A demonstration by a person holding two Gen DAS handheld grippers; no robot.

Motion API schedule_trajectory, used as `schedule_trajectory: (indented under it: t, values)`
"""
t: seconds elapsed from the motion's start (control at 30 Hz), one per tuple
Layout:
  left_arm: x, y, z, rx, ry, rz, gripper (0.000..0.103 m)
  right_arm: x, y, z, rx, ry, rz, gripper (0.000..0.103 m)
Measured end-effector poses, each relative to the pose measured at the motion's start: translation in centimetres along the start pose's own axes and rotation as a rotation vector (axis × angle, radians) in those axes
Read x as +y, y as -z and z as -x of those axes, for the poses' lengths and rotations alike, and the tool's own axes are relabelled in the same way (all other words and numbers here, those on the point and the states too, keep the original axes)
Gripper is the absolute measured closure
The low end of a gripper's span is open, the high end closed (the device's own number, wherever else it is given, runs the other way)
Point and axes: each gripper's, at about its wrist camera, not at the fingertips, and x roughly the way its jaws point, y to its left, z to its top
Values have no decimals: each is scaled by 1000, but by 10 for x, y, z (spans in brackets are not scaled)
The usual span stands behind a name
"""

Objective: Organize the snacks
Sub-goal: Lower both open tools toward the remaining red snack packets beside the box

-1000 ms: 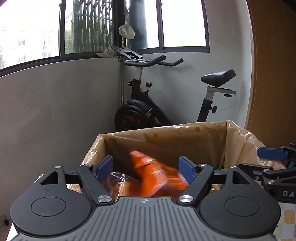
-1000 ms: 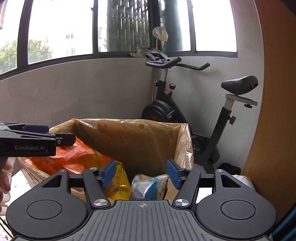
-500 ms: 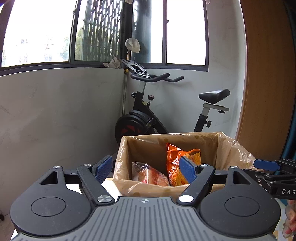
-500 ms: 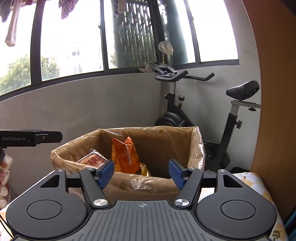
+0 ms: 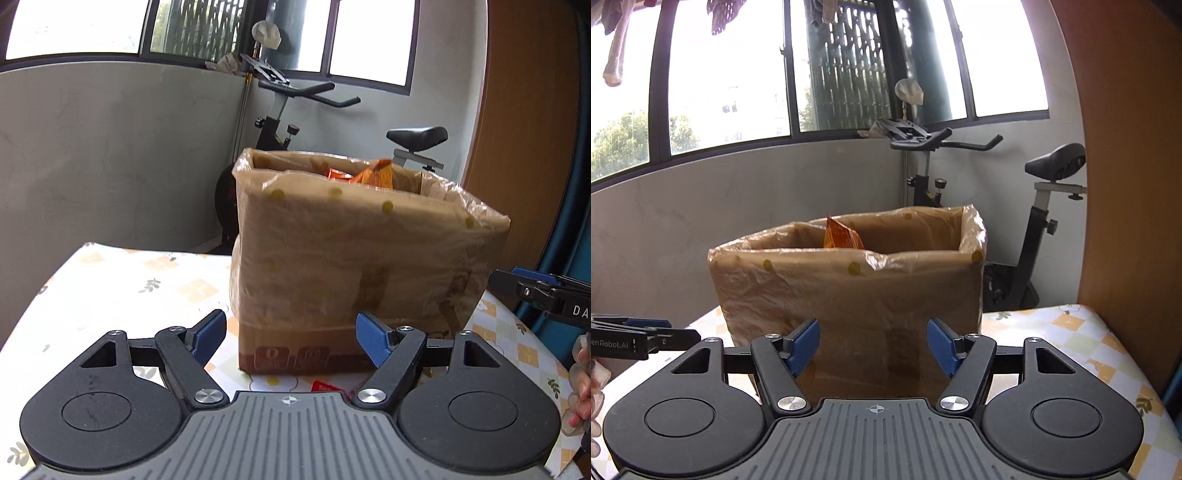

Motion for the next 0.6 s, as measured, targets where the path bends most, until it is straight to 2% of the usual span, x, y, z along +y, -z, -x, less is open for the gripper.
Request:
schedule_trajectory:
  t: [0.23,0.47,0.6]
  values:
    - [-1,36,-18,95,26,-2,29,-6,37,-12,92,9,-29,42]
    - [7,59,-15,124,-13,26,29,23,86,-45,295,-98,85,42]
    - [12,65,-5,117,-34,46,29,46,103,-51,343,-163,157,42]
